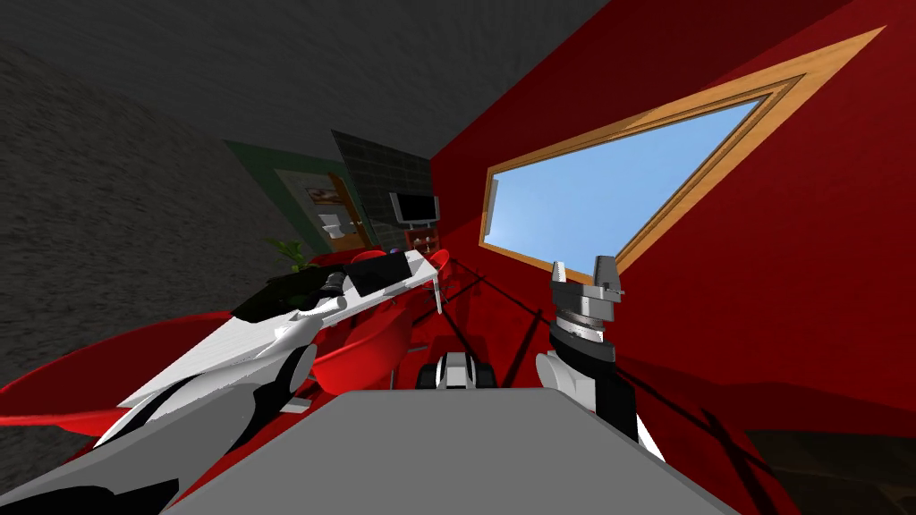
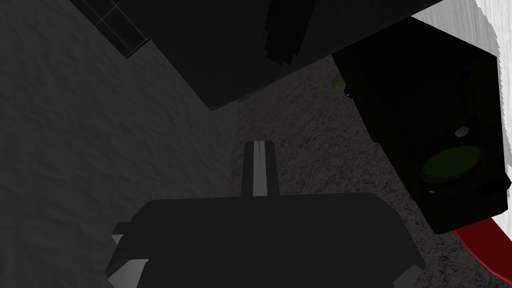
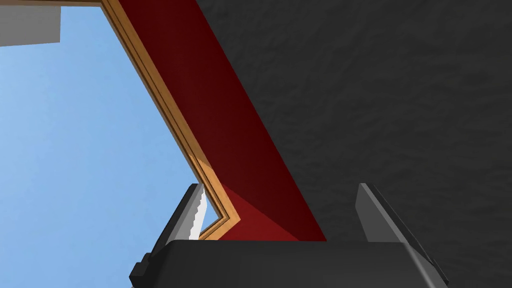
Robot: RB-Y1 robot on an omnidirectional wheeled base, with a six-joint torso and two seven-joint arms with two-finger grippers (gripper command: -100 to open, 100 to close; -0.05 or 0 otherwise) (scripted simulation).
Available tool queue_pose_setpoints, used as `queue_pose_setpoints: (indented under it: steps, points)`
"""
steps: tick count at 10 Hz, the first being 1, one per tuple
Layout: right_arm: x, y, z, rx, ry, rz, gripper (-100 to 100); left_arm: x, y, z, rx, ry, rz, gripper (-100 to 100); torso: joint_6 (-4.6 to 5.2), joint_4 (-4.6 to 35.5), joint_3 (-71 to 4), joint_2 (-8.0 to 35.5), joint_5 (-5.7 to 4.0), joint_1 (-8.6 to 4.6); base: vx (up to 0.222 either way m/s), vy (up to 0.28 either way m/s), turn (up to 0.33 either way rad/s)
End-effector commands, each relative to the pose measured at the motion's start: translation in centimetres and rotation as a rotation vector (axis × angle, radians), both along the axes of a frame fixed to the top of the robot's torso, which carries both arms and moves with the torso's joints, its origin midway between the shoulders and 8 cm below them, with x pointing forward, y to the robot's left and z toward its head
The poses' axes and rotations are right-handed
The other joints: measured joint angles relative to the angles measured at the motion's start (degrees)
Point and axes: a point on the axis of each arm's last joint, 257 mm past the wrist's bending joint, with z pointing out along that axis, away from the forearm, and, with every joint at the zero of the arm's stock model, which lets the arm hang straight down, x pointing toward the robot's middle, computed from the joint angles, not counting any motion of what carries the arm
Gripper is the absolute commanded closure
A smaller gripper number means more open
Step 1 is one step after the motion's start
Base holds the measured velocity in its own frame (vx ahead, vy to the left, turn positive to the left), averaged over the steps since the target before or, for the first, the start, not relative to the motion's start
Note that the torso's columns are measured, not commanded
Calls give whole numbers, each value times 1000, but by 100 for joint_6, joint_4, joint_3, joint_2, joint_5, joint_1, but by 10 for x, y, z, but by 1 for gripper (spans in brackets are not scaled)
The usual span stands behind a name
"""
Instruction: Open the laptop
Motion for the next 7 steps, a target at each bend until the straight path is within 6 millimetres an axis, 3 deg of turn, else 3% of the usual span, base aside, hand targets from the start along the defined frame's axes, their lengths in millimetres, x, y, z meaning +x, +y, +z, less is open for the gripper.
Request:
queue_pose_setpoints:
  steps: [1, 6, 7]
  points:
    - [0, 0, 0, 0, 0, 0, 0, -5, 4, -2, -9, 0, 19, 100, 6, 1, 3, 7, 1, 0, -54, 14, -89]
    - [0, 0, 0, 0, 0, 0, 0, -9, 8, -3, -9, 8, 34, 100, -1, 0, 1, 2, 1, 2, -34, 14, -37]
    - [0, 0, 0, 0, 0, 0, 0, -13, 17, -8, -29, 35, 46, -100, 3, -1, -3, -4, 0, -2, -17, -38, -204]
